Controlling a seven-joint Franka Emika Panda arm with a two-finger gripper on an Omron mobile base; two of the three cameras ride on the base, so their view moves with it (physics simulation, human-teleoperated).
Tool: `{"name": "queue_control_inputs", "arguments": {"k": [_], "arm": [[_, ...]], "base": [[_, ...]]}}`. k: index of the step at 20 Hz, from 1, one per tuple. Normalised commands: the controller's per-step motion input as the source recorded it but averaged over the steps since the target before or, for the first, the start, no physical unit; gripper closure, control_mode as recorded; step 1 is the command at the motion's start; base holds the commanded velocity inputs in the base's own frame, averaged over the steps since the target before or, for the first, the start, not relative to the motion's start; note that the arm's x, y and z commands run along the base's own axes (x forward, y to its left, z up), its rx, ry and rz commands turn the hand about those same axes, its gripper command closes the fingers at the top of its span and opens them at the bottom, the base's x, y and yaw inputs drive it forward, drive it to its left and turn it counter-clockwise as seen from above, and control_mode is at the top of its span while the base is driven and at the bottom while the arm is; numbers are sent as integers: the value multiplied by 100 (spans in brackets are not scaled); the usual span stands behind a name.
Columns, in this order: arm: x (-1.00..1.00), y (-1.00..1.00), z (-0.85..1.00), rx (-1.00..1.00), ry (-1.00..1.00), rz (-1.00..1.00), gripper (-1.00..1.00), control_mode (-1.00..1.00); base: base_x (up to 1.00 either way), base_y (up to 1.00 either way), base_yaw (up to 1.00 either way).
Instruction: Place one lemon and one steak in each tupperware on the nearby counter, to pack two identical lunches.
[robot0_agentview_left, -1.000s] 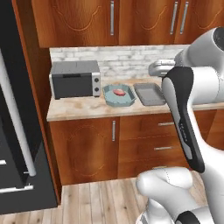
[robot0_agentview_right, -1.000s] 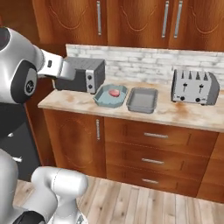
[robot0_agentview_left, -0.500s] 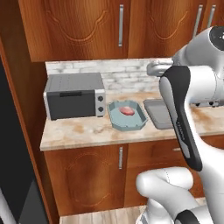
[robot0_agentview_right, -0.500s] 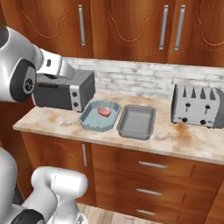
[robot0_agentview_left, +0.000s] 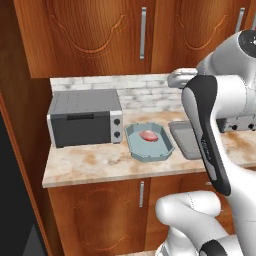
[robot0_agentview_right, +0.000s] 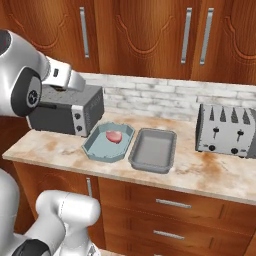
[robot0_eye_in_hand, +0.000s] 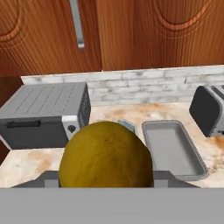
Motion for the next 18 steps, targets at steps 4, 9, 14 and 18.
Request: {"name": "queue_control_inputs", "arguments": {"k": [4, 9, 14, 18], "arm": [[-2, 0, -59, 0, 3, 0, 100, -100], [15, 0, -96, 0, 15, 0, 100, -100], [32, 0, -97, 0, 19, 0, 100, -100], [41, 0, -81, 0, 16, 0, 100, -100]], "base": [[0, 0, 0], [0, 0, 0], [0, 0, 0], [0, 0, 0]]}}
